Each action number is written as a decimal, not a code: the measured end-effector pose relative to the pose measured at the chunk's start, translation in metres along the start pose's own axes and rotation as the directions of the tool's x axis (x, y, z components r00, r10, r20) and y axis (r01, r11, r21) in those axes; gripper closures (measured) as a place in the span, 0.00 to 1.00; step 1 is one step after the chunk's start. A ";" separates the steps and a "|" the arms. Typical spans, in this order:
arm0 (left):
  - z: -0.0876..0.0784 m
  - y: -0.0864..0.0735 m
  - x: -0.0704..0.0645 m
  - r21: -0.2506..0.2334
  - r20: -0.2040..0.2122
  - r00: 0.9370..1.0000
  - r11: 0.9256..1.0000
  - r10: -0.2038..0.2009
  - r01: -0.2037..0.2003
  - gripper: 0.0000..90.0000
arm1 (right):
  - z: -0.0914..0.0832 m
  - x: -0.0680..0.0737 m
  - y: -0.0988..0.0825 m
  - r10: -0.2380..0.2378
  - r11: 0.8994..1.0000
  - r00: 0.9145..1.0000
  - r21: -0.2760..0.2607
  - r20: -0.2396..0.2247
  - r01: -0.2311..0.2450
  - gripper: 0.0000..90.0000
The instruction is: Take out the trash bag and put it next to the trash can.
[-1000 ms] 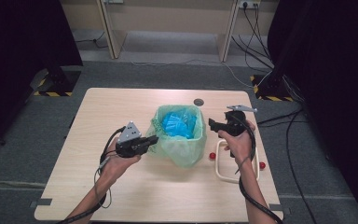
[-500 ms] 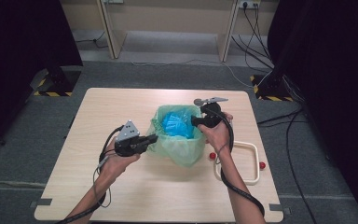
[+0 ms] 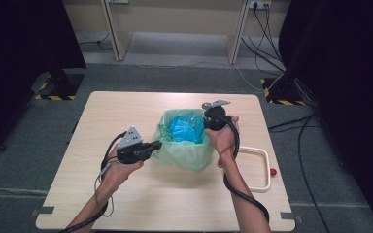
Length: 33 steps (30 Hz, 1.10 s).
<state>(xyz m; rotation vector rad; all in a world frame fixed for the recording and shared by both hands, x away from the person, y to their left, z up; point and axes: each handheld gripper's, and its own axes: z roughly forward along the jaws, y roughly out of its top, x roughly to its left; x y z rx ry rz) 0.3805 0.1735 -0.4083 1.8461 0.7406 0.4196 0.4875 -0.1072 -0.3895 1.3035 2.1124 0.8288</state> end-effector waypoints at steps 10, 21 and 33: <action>-0.001 0.001 0.001 -0.006 -0.003 1.000 1.000 -0.003 0.003 1.00 | -0.002 0.000 0.001 0.002 1.000 1.000 -0.021 0.023 -0.001 0.87; -0.006 0.009 0.002 -0.034 -0.009 1.000 0.999 0.001 -0.002 1.00 | -0.012 0.001 0.010 -0.051 0.997 0.998 -0.052 0.032 0.052 0.98; -0.009 0.015 0.002 -0.059 -0.006 1.000 0.998 -0.008 0.007 1.00 | -0.023 0.000 0.019 -0.060 0.993 0.998 -0.101 0.015 0.061 1.00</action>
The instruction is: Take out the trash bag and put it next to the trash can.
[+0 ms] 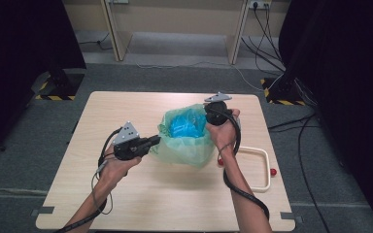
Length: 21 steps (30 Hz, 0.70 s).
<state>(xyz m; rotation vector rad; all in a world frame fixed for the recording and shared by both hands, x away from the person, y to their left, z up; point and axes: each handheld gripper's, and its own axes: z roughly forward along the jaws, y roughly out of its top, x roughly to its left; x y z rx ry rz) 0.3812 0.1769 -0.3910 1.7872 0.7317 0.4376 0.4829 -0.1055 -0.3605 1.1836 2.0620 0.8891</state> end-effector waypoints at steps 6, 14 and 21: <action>-0.001 0.004 -0.001 -0.015 0.000 1.000 1.000 -0.004 0.004 1.00 | -0.010 -0.002 0.009 -0.001 0.999 1.000 -0.044 -0.007 0.000 1.00; -0.005 0.012 -0.001 -0.041 -0.005 1.000 0.999 -0.005 0.005 1.00 | -0.021 0.000 0.021 -0.005 0.996 1.000 -0.087 -0.015 0.003 1.00; -0.014 0.022 0.002 -0.072 -0.017 1.000 0.997 -0.005 0.004 1.00 | -0.028 0.005 0.033 -0.017 0.993 1.000 -0.117 -0.024 0.014 1.00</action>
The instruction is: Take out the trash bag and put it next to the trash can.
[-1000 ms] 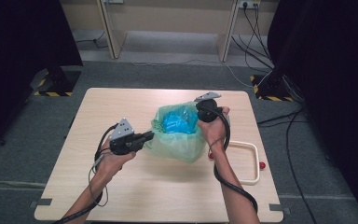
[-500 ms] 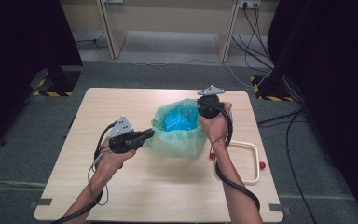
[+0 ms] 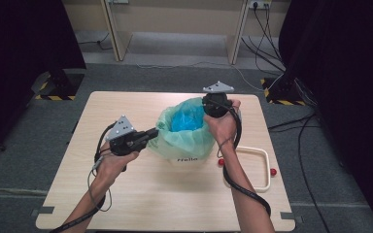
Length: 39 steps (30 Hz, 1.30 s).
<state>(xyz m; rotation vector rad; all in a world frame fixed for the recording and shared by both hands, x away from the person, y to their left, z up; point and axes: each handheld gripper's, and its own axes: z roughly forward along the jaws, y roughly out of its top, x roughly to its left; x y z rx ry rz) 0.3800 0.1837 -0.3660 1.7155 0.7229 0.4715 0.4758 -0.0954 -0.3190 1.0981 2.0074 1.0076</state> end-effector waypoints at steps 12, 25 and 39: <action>-0.014 0.006 0.013 -0.011 -0.014 1.000 1.000 -0.021 0.021 1.00 | -0.005 0.017 0.030 -0.030 0.999 0.999 -0.038 -0.025 0.029 1.00; -0.045 0.018 0.036 -0.024 -0.067 0.997 0.999 -0.027 0.025 1.00 | -0.007 0.042 0.065 -0.064 0.995 0.996 -0.079 -0.060 0.059 1.00; -0.083 0.033 0.061 -0.054 -0.129 0.991 0.998 -0.030 0.023 1.00 | 0.001 0.077 0.097 -0.086 0.992 0.988 -0.108 -0.125 0.073 1.00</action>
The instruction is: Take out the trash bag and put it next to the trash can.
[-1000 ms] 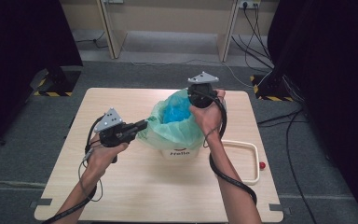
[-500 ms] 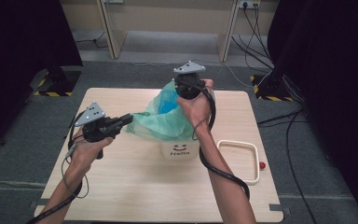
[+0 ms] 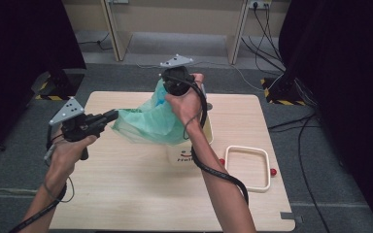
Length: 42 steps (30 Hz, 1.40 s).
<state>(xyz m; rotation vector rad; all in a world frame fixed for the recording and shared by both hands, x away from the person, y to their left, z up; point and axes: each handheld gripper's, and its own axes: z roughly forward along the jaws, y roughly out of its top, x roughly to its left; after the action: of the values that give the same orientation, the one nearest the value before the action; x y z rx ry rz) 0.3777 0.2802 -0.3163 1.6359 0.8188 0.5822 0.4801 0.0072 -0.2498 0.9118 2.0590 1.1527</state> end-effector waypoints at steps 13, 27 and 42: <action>-0.037 0.007 0.024 -0.040 -0.077 0.997 0.999 -0.020 0.017 1.00 | 0.010 0.025 0.017 -0.013 1.000 0.999 -0.026 -0.048 0.011 1.00; -0.052 0.002 0.036 -0.045 -0.113 0.993 0.998 -0.037 0.032 1.00 | 0.039 0.060 0.023 -0.009 1.000 0.992 -0.004 -0.130 0.008 1.00; -0.036 -0.048 0.040 0.060 -0.125 0.989 0.995 -0.077 0.085 1.00 | 0.080 0.078 -0.021 0.002 0.992 0.987 0.123 -0.161 0.018 1.00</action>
<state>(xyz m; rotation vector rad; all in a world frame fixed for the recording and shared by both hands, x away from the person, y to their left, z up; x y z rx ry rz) 0.3665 0.3386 -0.3573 1.6298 0.9989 0.6092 0.4903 0.0988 -0.3174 0.8934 2.2843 1.1362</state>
